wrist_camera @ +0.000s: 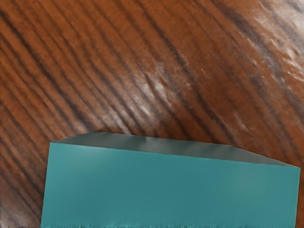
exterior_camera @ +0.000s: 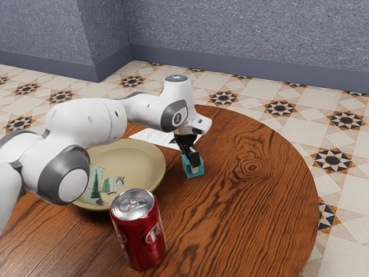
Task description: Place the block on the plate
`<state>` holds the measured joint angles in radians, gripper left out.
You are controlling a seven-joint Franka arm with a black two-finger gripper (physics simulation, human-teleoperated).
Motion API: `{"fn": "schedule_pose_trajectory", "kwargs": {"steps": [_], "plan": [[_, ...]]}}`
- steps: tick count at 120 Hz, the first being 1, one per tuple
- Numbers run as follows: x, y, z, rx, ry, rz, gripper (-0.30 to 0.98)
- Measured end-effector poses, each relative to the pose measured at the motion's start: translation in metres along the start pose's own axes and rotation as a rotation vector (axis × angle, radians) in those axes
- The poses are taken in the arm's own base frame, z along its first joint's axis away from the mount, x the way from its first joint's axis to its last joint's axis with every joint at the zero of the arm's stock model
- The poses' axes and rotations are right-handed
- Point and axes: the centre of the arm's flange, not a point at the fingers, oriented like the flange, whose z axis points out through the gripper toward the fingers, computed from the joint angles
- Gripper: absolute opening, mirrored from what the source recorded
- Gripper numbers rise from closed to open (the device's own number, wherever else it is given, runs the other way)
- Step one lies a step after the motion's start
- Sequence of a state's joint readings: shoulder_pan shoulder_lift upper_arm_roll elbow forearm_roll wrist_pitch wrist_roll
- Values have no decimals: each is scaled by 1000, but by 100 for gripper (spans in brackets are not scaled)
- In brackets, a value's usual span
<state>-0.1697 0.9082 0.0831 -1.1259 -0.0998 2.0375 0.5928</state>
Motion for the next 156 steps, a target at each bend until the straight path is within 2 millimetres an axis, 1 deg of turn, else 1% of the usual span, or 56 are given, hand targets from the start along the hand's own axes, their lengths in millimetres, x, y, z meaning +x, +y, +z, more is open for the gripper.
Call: {"fn": "schedule_pose_trajectory", "kwargs": {"steps": [5, 13, 19, 29, 37, 51, 63, 69, 77, 93, 104, 111, 146, 156], "plan": [[0, 0, -1, 1, 1, -1, 60], [2, 2, -3, 3, 4, 1, 45], [3, 4, -4, 5, 5, 3, 39], [4, 4, -7, 10, 6, 2, 37], [4, 5, -14, 16, 12, 1, 37], [1, 6, -39, 27, 28, -2, 36], [-5, 12, -69, 34, 45, -1, 36], [-10, 16, -84, 35, 52, -2, 37], [-18, 21, -96, 31, 52, -5, 37], [-44, 31, -115, 14, 38, -16, 37], [-67, 37, -128, 2, 27, -28, 37], [-81, 41, -132, -7, 17, -35, 38], [-146, 51, -144, -13, -48, -44, 38], [-171, 43, -142, -11, -73, -61, 38]]}}
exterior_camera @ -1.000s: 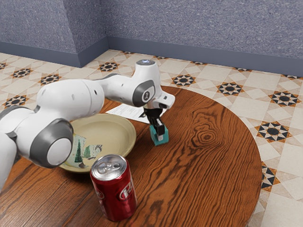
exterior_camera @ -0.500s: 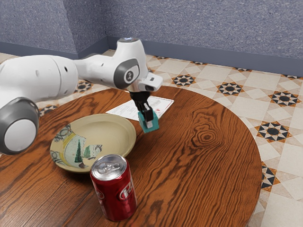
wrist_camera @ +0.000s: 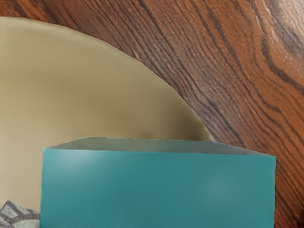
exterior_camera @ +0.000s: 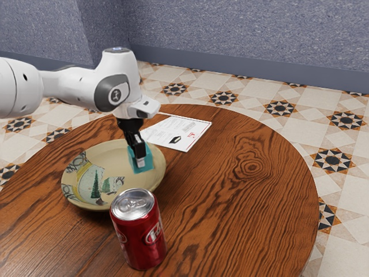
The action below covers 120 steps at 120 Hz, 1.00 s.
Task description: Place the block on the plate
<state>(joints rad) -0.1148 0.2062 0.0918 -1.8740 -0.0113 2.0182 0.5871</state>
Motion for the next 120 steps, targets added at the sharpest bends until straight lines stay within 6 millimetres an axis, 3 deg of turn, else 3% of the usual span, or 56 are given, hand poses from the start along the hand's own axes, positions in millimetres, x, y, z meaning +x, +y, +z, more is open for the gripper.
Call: {"fn": "schedule_pose_trajectory", "kwargs": {"steps": [14, 29, 54, 69, 77, 97, 109, 120], "plan": [[-29, -17, 6, 6, -32, -26, 37], [-47, -41, 17, 13, -66, -47, 37], [-34, -74, 62, 17, -92, -49, 36], [-38, -80, 75, 13, -98, -52, 36], [-37, -80, 77, 12, -97, -48, 44], [-37, -80, 72, 16, -86, -40, 57], [-35, -73, 47, 31, -55, -29, 62], [-28, -52, 16, 37, -35, 2, 64]]}}
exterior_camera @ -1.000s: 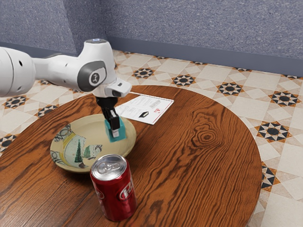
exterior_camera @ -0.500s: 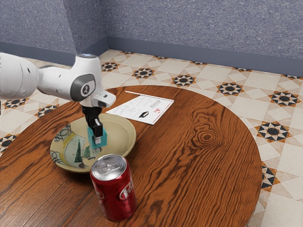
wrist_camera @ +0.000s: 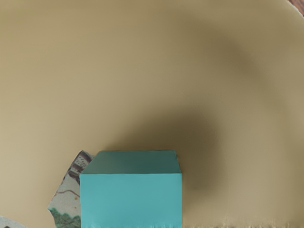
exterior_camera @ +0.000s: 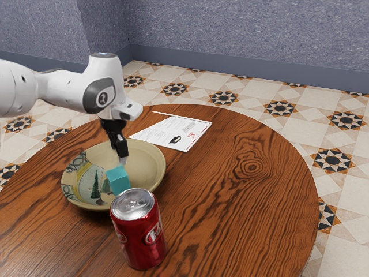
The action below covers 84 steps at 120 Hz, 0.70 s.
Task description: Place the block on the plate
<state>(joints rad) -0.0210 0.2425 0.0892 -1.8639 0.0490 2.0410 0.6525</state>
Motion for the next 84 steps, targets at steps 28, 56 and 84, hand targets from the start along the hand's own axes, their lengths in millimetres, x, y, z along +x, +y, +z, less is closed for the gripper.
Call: {"fn": "schedule_pose_trajectory", "kwargs": {"steps": [28, 56, 84], "plan": [[30, 39, -95, 50, 71, 98, 67], [29, 55, -161, 66, 85, 144, 68], [25, 57, -160, 42, 51, 161, 68]]}}
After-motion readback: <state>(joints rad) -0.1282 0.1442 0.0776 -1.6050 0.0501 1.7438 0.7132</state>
